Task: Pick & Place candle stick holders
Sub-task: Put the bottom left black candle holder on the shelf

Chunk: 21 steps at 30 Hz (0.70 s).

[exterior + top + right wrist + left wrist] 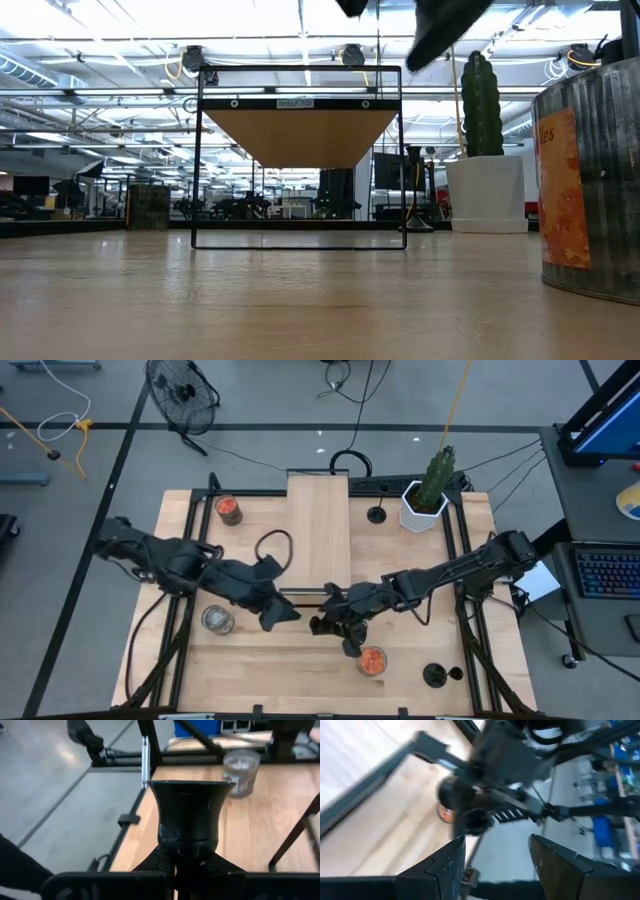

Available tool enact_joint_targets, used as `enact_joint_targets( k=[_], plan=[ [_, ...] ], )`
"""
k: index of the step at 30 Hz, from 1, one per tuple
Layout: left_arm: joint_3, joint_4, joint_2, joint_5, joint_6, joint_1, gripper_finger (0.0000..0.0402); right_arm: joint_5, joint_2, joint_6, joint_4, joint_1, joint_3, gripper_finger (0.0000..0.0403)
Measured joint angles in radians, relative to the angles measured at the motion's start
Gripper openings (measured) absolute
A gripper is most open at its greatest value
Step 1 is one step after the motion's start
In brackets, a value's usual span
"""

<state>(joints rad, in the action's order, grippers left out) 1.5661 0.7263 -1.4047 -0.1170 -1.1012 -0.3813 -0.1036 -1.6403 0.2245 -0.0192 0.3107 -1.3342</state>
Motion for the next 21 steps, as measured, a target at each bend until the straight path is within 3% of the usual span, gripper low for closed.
enact_joint_targets(
  k=[6, 15, 21],
  plan=[
    [0.0, 0.071, 0.029, -0.224, 0.034, -0.089, 0.0225, -0.002, 0.091, -0.014, 0.0, -0.004, 0.0, 0.0008],
    [-0.059, 0.11, 0.027, -0.427, -0.025, -0.188, 0.0225, -0.01, 0.232, -0.099, -0.001, -0.073, 0.0, 0.0008],
    [-0.121, 0.084, 0.027, -0.543, -0.035, -0.213, 0.0225, -0.088, 0.275, -0.161, -0.006, -0.165, 0.0, 0.0008]
  ],
)
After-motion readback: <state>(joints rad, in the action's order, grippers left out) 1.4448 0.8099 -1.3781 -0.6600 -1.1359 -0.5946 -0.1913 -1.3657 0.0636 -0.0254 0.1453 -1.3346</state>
